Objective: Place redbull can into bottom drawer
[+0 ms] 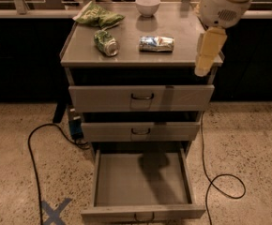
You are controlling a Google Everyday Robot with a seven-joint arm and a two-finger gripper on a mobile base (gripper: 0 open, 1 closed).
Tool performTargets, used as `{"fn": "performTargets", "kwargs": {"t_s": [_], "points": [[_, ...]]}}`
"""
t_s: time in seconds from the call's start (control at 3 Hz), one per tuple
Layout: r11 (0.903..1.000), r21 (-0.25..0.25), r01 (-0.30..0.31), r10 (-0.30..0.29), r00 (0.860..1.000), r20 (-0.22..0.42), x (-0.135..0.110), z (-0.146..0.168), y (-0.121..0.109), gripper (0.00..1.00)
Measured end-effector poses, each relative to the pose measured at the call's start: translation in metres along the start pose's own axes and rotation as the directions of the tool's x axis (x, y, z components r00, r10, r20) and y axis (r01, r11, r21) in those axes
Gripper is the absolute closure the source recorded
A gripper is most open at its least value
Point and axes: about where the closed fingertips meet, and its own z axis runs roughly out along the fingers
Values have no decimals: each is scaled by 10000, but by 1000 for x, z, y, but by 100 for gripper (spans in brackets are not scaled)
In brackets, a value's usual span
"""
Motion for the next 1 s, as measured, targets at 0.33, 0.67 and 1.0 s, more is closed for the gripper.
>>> {"fn": "performTargets", "kwargs": {"t_s": [0.33, 0.67, 1.0], "points": [[9955, 895, -304, 343, 9985, -433, 1, 24, -59, 0], [9746, 1723, -1429, 1534, 9869, -490, 17, 43, -108, 0], [9746, 1723, -1429, 1534, 9870, -490, 17, 43, -108, 0]]}}
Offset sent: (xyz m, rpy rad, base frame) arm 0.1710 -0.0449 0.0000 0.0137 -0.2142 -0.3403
